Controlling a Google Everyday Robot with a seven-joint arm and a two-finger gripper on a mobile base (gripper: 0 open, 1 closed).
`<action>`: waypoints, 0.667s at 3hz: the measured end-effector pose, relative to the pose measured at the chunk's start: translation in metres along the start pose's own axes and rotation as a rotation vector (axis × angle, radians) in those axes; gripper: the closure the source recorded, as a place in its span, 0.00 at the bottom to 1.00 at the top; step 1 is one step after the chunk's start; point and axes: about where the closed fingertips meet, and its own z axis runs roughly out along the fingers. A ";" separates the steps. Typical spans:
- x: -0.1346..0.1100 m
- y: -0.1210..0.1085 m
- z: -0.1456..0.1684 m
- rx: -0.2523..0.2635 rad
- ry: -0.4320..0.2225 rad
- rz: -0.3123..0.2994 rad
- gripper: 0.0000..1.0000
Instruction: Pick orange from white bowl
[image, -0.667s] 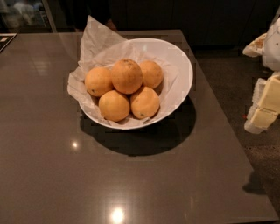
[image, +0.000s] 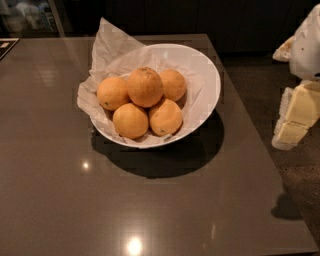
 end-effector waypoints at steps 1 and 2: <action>-0.019 -0.010 0.001 -0.011 0.044 0.020 0.00; -0.054 -0.024 0.005 -0.026 0.037 0.020 0.00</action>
Offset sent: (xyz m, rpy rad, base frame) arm 0.0425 0.0682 0.0025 -0.0505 0.1641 -0.0320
